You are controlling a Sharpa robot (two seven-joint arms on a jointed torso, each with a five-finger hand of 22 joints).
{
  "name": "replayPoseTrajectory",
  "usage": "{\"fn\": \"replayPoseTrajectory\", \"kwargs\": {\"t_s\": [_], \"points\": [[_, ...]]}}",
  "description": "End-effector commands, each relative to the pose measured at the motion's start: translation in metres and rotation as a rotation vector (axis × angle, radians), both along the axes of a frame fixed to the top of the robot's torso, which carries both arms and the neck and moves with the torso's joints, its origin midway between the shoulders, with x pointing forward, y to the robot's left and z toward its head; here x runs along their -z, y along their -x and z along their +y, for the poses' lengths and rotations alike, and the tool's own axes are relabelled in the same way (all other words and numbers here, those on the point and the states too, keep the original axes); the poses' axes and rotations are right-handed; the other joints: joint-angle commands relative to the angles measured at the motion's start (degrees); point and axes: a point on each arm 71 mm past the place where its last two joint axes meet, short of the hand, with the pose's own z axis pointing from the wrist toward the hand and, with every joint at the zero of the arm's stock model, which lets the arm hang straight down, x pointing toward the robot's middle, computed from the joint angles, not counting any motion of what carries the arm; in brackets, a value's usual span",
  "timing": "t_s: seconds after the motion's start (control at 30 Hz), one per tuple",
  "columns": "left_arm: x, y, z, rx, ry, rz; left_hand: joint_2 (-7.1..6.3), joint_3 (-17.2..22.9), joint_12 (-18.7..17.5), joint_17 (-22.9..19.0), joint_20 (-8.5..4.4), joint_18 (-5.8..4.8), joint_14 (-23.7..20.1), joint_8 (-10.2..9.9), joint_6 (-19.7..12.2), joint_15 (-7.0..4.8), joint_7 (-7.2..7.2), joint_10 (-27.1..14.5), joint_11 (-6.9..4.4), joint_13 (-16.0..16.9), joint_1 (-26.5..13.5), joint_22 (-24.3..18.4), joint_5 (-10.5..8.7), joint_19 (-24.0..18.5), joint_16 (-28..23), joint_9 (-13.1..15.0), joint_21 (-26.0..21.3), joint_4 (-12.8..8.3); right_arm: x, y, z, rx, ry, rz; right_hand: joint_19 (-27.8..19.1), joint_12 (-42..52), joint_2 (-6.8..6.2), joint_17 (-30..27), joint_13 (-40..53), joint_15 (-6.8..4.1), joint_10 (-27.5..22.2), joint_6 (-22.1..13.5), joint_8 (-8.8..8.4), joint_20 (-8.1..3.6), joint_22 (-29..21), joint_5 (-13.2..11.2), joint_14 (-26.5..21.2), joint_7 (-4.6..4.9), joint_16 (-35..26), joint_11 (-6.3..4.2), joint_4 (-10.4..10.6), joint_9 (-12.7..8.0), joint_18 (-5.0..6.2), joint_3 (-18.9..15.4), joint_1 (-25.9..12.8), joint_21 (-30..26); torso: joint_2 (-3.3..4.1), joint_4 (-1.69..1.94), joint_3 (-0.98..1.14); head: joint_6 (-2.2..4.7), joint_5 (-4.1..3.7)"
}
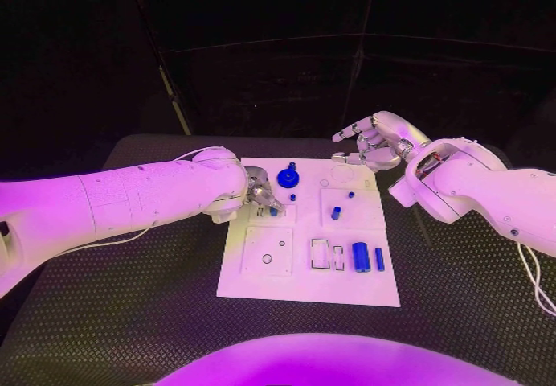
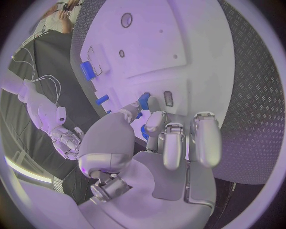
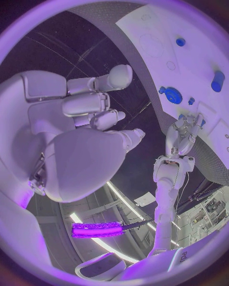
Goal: Assemble the parts on the task board
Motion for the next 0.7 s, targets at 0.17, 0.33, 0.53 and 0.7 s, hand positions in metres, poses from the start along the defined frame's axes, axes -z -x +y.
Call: {"fn": "replayPoseTrajectory", "kwargs": {"t_s": [0.17, 0.33, 0.53, 0.7], "points": [[0.001, 0.005, 0.002, 0.005, -0.004, 0.020, -0.14, -5.4, -0.2, 15.1, -0.49, -0.55, 5.9, 0.6, 0.3, -0.46, -0.17, -0.4, -0.08, -0.8, -1.0, 0.2, -0.26, 0.2, 0.4, 0.5, 0.2, 2.5, -0.001, 0.000, 0.002, -0.017, -0.005, -0.007, -0.6, -0.2, -0.65, 3.6, -0.2, -0.39, -0.5, 0.1, 0.08, -0.02, -0.6, -0.1, 3.1, 0.26, -0.5, 0.13, 0.3, 0.0, 0.65, -1.2, -1.4, -0.7, -0.03, 0.01, -0.02, 0.28, 0.07], [-0.010, 0.002, 0.001, -0.005, 0.025, -0.002, 0.30, -7.7, -0.4, 15.1, -0.54, -0.54, 5.9, 0.8, 0.1, -0.50, -0.19, -0.6, -0.12, -1.3, -0.4, 0.2, -1.52, 0.1, 0.4, 0.7, 0.1, 3.7, -0.001, -0.001, 0.001, -0.015, -0.004, -0.008, -0.6, -0.2, -1.05, 3.5, -0.2, -0.34, -0.6, -0.1, 0.05, 0.01, -0.8, 0.2, 3.1, 0.32, -0.6, 0.19, 0.8, 0.0, 0.66, -2.1, -2.1, -1.0, 0.01, 0.04, -0.03, 0.36, 0.08], [-0.025, -0.002, 0.001, -0.016, 0.063, -0.029, 0.48, -9.6, -0.6, 15.1, -0.53, -0.50, 5.9, 0.8, -0.4, -0.46, -0.10, -1.0, -0.05, -1.8, 0.2, 0.1, -1.90, 0.1, 0.4, 0.8, 0.0, 4.7, -0.001, -0.002, 0.001, -0.015, -0.005, -0.009, -0.6, -0.2, -1.32, 3.4, -0.3, -0.29, -0.7, -0.2, 0.02, 0.05, -1.1, 0.7, 3.1, 0.37, -0.7, 0.25, 1.3, 0.0, 0.69, -3.0, -2.7, -1.2, -0.09, 0.01, 0.05, 0.48, 0.08], [-0.041, -0.006, 0.000, -0.017, 0.091, -0.052, 0.58, -11.0, -0.6, 15.1, -0.50, -0.51, 5.9, 0.8, -0.5, -0.43, -0.06, -1.1, -0.01, -2.0, 0.5, 0.1, -2.10, 0.1, 0.4, 0.9, -0.1, 5.5, 0.000, -0.003, 0.001, -0.013, -0.005, -0.010, -0.6, -0.2, -1.37, 3.3, -0.4, -0.27, -0.8, -0.3, 0.03, 0.07, -1.2, 0.8, 3.1, 0.39, -0.8, 0.28, 1.6, 0.0, 0.70, -3.5, -3.0, -1.3, -0.03, 0.00, 0.03, 0.80, 0.14]]}}
